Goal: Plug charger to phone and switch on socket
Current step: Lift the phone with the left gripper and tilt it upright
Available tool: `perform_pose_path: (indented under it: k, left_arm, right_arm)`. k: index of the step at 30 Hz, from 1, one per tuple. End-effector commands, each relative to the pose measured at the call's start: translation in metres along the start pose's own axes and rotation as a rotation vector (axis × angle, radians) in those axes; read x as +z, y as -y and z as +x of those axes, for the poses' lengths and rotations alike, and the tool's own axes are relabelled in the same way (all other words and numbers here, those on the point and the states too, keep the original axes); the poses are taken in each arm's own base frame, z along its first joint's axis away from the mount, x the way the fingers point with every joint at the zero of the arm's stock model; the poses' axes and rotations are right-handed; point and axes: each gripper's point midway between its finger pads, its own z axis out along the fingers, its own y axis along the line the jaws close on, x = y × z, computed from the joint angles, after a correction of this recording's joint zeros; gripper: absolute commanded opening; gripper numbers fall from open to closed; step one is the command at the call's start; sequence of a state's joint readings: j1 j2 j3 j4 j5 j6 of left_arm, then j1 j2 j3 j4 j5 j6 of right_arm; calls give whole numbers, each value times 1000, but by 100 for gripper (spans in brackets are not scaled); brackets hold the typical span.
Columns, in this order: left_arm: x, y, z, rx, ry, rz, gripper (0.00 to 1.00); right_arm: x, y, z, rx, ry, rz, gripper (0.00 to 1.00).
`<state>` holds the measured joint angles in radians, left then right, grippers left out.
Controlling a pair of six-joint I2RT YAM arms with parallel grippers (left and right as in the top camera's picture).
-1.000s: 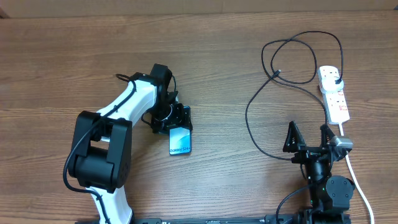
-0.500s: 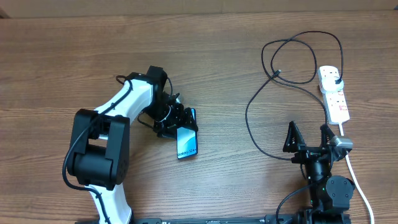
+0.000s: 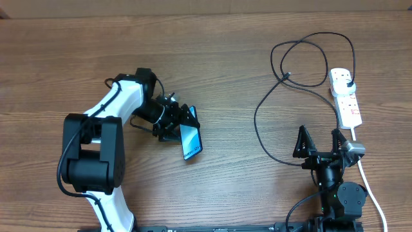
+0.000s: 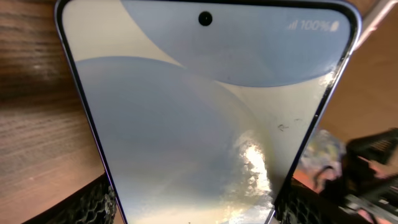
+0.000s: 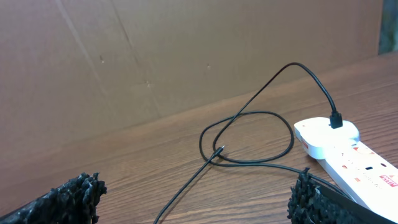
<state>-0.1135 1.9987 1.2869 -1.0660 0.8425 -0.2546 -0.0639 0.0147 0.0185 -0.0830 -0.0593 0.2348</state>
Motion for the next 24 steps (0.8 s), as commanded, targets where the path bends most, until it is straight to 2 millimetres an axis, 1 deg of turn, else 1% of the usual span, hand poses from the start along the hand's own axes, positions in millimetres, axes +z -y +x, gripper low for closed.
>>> perform_pose_path:
  k: [1, 2, 4, 6, 20, 23, 24]
  left_arm:
    - [-6, 19, 4, -31, -37, 155, 60]
    - [-8, 23, 5, -36, -42, 182, 60]
    - [-13, 41, 11, -44, -73, 291, 60]
    - [-17, 51, 12, -41, -87, 355, 59]
    - [-31, 80, 22, -77, -148, 540, 60]
    - [-37, 88, 24, -77, -160, 599, 59]
    - [-39, 91, 24, -77, -165, 619, 57]
  right_arm:
    - [0, 2, 1, -8, 7, 9, 100]
    - [0, 2, 1, -8, 7, 9, 100]
    - [0, 2, 1, -8, 7, 9, 100]
    - [0, 2, 1, -8, 7, 9, 100]
    - [0, 2, 1, -8, 7, 9, 100]
    - [0, 2, 1, -8, 7, 9, 100]
    - [0, 2, 1, -8, 7, 9, 100]
